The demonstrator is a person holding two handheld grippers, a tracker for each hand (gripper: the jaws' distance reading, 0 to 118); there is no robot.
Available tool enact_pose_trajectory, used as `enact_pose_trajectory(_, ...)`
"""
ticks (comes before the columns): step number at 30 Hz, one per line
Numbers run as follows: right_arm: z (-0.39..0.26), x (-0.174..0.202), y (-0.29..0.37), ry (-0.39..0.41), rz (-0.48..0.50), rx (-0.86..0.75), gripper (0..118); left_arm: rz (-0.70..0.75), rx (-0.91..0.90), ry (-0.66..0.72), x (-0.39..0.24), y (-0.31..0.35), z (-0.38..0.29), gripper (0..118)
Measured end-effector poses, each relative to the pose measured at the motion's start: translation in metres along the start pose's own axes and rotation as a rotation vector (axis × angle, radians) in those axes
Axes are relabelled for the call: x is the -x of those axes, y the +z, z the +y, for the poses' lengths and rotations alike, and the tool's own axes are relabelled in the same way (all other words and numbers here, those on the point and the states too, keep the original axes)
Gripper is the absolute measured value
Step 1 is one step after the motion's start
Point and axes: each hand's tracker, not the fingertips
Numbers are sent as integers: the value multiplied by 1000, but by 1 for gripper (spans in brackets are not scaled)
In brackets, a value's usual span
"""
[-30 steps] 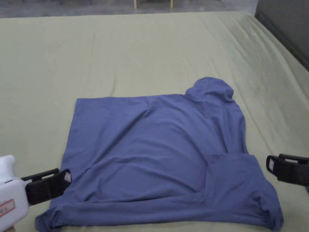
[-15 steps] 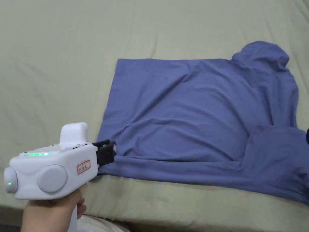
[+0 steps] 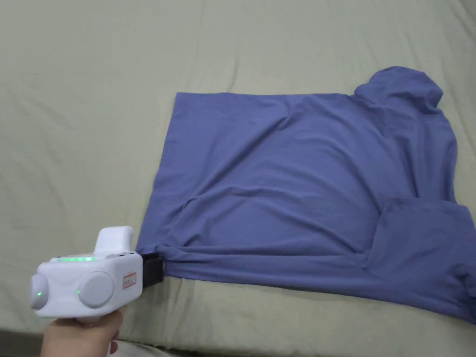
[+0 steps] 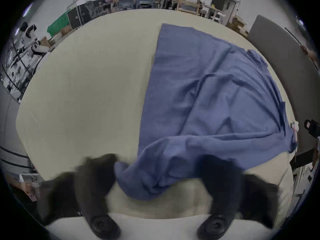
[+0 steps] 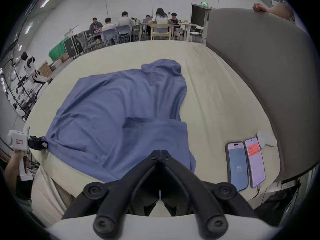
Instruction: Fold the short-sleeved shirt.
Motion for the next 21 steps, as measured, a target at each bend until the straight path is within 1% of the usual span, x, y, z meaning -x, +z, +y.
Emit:
enact_pose_trajectory(1, -4, -5, -1, -13, -5, 9, 2, -15, 2, 6, 1, 5, 2, 53)
enact_pose_trajectory(2, -6, -11, -2, -22, -6, 22, 2, -39, -8, 7, 3, 11, 3, 16)
enact_pose_trajectory(3, -11, -17, -2, -27, -2, 28, 2, -126, -63, 50, 1, 18, 5, 3)
enact_pose_trajectory(4, -15, -22, -2, -35, 0, 31, 2, -73, -91, 33, 2, 23, 9, 3)
enact_pose_trajectory(5, -19, -29, -2, -47, 6, 41, 2, -78, -66, 6, 1, 24, 11, 3)
enact_pose_trajectory(6, -21, -36, -3, -60, 21, 54, 2, -79, -78, 5, 0, 26, 10, 3)
enact_pose_trajectory(7, -25, -42, -3, -73, 57, 65, 2, -89, -92, 12, 0, 29, 11, 3)
enact_pose_trajectory(8, -29, -48, -2, -90, 91, 70, 8, -146, -75, 39, 0, 30, 11, 3)
enact_pose_trajectory(9, -32, -52, -2, -101, 98, 79, 42, -171, -73, 56, 1, 32, 12, 3)
enact_pose_trajectory(10, -34, -59, -7, -84, 83, 81, 98, -173, -75, 67, 2, 34, 13, 3)
enact_pose_trajectory(11, -38, -59, -13, -48, 59, 143, 117, -182, -83, 71, 2, 36, 12, 3)
enact_pose_trajectory(12, -43, -58, -11, -22, 55, 51, 115, -182, -85, 58, 1, 38, 12, 3)
enact_pose_trajectory(13, -47, -56, -16, -6, 101, 90, 115, -179, -89, 51, 0, 40, 13, 3)
enact_pose_trajectory(14, -53, -57, -21, -10, 74, 132, 118, -177, -90, 50, -1, 40, 14, 3)
enact_pose_trajectory(16, -60, -55, -35, 3, 53, 190, 118, -187, -85, 59, -9, 46, 12, 3)
enact_pose_trajectory(17, -64, -54, -42, 5, 51, 196, 117, -185, -86, 60, -11, 46, 11, 3)
enact_pose_trajectory(18, -60, -53, -42, 5, 55, 192, 113, -182, -85, 58, -13, 46, 11, 3)
enact_pose_trajectory(19, -61, -52, -45, 7, 60, 193, 101, -181, -83, 58, -10, 46, 11, 3)
enact_pose_trajectory(20, -62, -50, -48, 7, 68, 195, 58, -187, -80, 64, -11, 46, 11, 3)
enact_pose_trajectory(21, -60, -49, -51, -2, 70, 201, 19, -185, -77, 69, -12, 46, 10, 3)
